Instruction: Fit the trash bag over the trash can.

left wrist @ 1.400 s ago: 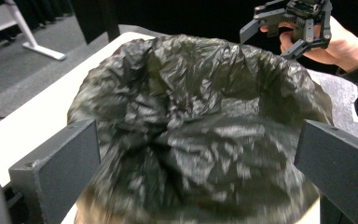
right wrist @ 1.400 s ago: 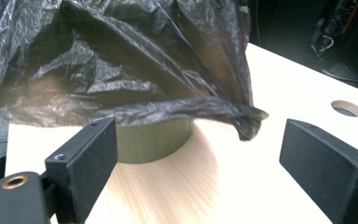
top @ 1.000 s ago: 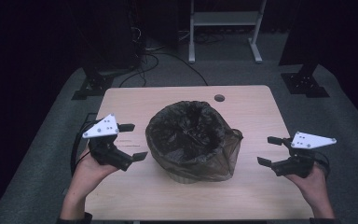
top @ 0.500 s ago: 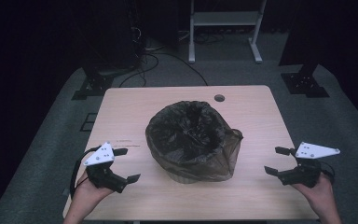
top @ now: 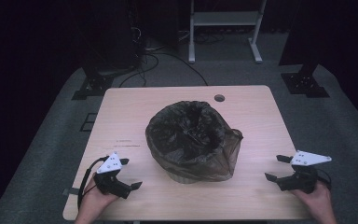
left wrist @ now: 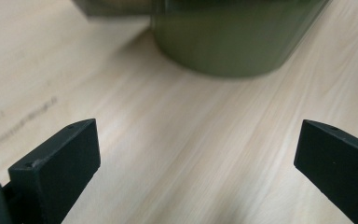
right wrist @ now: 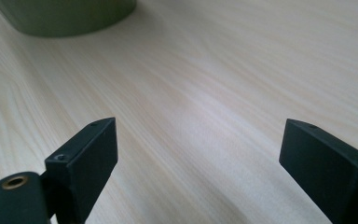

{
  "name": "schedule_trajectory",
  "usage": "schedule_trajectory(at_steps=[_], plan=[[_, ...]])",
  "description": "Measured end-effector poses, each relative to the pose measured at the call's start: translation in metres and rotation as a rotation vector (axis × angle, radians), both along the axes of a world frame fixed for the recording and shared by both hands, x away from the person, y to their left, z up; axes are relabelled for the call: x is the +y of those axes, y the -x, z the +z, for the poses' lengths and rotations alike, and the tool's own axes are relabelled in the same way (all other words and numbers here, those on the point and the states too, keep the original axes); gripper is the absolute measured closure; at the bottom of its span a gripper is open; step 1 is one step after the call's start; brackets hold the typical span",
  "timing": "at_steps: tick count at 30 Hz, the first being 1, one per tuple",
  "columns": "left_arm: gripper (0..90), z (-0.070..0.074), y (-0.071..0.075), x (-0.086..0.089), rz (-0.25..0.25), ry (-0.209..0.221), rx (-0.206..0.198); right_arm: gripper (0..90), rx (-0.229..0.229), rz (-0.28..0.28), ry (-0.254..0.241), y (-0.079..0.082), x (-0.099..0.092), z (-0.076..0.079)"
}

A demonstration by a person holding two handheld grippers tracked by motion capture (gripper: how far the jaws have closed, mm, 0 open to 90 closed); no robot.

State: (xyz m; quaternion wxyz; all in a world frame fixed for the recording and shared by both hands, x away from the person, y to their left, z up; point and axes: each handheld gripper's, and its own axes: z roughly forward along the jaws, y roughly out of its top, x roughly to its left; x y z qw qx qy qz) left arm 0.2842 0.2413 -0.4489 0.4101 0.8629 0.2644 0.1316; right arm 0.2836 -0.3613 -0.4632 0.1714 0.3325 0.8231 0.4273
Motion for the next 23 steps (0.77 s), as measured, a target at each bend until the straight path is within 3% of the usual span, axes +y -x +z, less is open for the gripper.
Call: schedule_trajectory(at_steps=[4, 11, 14, 23], plan=[[0.0, -0.016, -0.003, -0.004, 0.007, -0.039, 0.038, 10.0, 0.034, 0.003, 0.053, -0.004, 0.004, -0.011], [0.0, -0.03, -0.006, -0.007, 0.027, -0.133, 0.044, 10.0, 0.069, 0.007, 0.111, -0.008, 0.009, -0.021], [0.0, -0.034, -0.007, -0.003, 0.033, -0.082, 0.054, 10.0, 0.069, 0.008, 0.121, -0.008, 0.011, -0.023], [0.0, -0.035, -0.006, -0.002, 0.038, -0.079, 0.054, 10.1, 0.089, 0.018, 0.101, -0.009, 0.01, -0.024]])
